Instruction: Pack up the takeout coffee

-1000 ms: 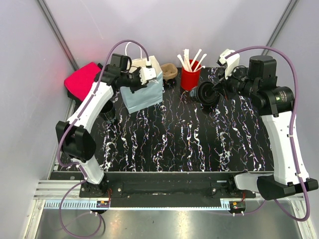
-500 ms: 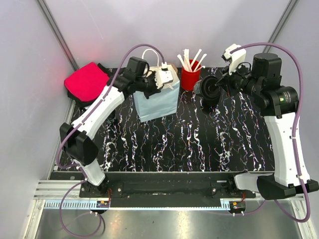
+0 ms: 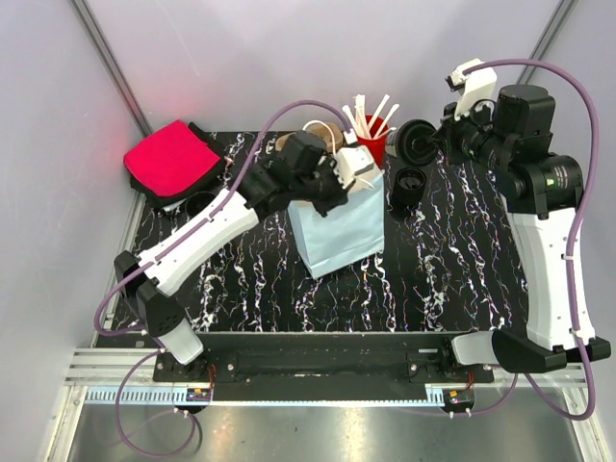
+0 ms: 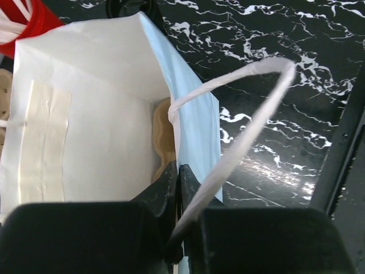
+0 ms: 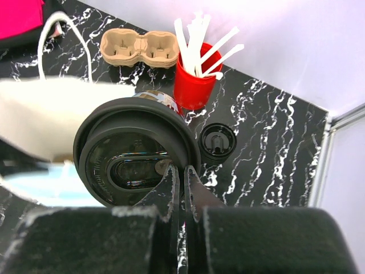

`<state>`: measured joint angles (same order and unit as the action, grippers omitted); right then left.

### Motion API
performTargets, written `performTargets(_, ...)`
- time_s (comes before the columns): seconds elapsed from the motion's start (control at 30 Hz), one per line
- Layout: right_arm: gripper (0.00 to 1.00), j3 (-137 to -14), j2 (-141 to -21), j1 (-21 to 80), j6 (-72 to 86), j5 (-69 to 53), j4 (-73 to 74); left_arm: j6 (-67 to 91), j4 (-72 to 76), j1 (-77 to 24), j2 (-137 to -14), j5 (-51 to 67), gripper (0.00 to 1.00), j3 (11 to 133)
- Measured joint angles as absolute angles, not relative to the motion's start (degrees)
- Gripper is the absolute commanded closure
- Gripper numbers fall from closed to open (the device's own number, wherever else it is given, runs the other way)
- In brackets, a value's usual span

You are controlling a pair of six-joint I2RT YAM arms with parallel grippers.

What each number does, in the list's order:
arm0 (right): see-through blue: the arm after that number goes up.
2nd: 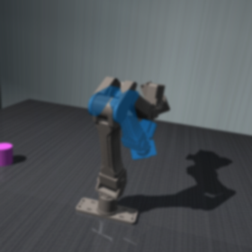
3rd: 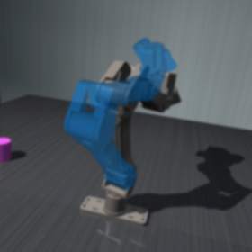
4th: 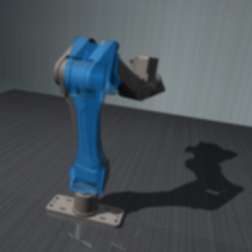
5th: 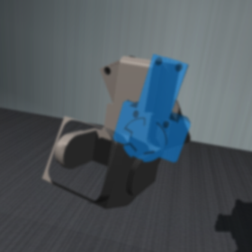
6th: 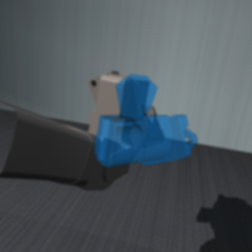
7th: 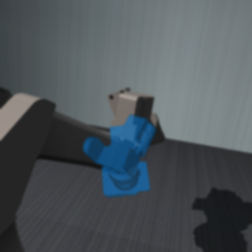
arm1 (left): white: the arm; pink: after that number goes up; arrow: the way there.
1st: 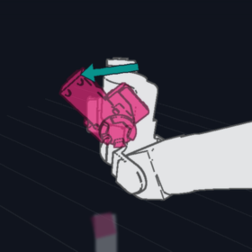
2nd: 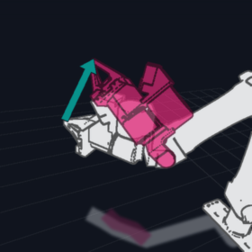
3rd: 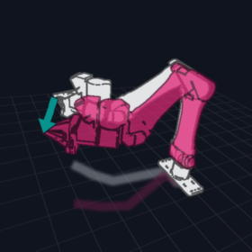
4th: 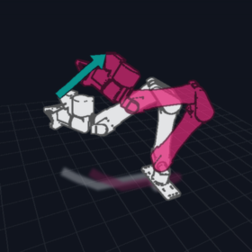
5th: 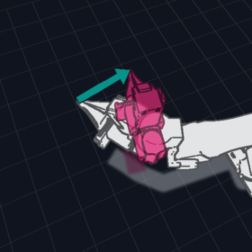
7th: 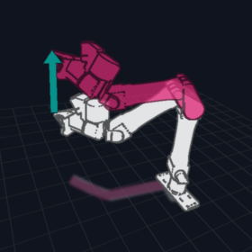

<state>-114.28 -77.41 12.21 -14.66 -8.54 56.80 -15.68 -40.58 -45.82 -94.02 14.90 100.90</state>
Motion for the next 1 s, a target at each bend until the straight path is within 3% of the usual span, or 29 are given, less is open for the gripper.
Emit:
performTargets(0.07, 1.0, -114.7, -78.0, 12.2, -13.5, -8.5, 56.8, -13.6, -40.5, -48.0, -94.1, 12.4, 0.78, 100.9)
performTargets(0.1, 1.0, -114.9, -78.3, 12.2, -13.0, -8.6, 56.8, -12.8, -40.4, -49.2, -94.1, 11.1, 0.67, 100.9)
performTargets(0.17, 1.0, -115.2, -78.8, 12.2, -12.1, -8.7, 56.9, -11.4, -40.1, -50.9, -94.4, 9.3, 0.56, 101.1)
performTargets(0.2, 1.0, -115.3, -78.9, 12.2, -11.7, -8.7, 56.9, -10.9, -40.1, -51.5, -94.7, 8.7, 0.44, 101.3)
performTargets(0.23, 1.0, -115.3, -79.0, 12.2, -11.2, -8.8, 56.9, -10.0, -40.0, -52.2, -95.0, 8.5, 0.39, 101.6)
performTargets(0.37, 1.0, -115.3, -78.9, 12.2, -9.1, -10.2, 57.0, -7.2, -40.1, -54.3, -96.1, 8.7, 0.26, 103.5)
performTargets(0.5, 1.0, -114.1, -78.6, 12.1, -7.1, -13.3, 57.5, -5.0, -40.7, -54.9, -96.5, 9.9, 0.03, 106.9)
performTargets(0.87, 1.0, -105.4, -77.4, 12.1, -3.6, -23.4, 59.4, -5.7, -41.1, -54.1, -94.8, 9.8, 0.01, 112.9)
performTargets(1.0, 1.0, -105.3, -77.4, 12.4, -2.9, -24.8, 59.4, -7.0, -40.7, -49.6, -92.4, 8.4, 0.01, 112.7)
